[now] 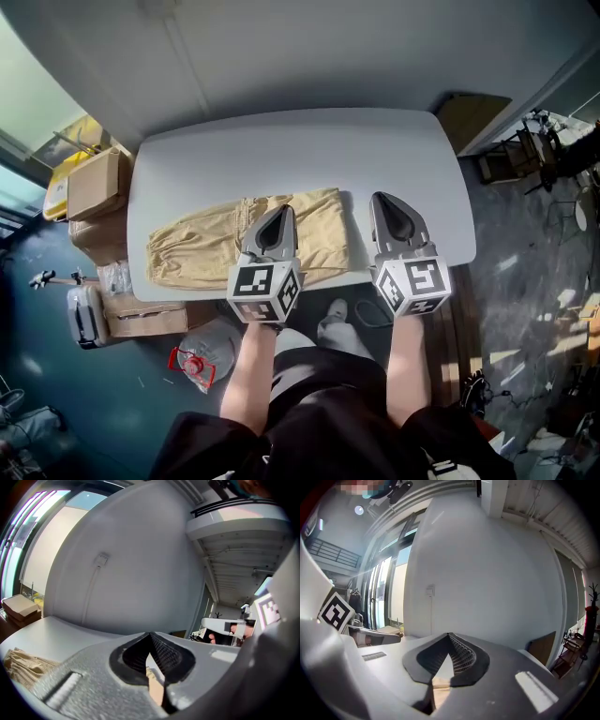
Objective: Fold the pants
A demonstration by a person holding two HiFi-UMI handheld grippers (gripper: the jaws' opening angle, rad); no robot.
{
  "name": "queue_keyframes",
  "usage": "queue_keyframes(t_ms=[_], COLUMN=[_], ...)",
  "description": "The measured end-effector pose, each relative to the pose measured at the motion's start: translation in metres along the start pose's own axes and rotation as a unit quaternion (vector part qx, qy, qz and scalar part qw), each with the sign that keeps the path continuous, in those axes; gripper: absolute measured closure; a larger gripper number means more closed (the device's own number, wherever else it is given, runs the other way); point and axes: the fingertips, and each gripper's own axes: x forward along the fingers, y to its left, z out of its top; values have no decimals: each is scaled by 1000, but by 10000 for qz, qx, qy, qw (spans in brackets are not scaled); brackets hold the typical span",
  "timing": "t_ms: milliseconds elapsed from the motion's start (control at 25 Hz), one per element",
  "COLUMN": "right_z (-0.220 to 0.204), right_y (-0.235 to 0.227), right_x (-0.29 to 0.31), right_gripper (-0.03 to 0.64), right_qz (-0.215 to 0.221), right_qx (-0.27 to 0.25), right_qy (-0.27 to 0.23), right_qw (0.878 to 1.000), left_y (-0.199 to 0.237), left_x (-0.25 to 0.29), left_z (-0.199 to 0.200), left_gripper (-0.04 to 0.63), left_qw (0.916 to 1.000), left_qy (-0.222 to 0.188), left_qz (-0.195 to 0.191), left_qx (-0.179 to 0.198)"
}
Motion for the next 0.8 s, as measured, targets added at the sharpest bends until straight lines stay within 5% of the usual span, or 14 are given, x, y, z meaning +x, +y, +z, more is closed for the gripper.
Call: queue_keyframes(t_ms=[800], right_z=[-166], right_y=[-10], right_x=[-6], right_gripper=[466], right_qz=[58], right_qx=[1103], right_qy=[1779], right_qw=[9778], left_y=[-6], left_x=[12], left_z=[-98], left_gripper=[592], left_qw=[9945], left_qy=[1046], left_qz=[16], left_qx=[-98])
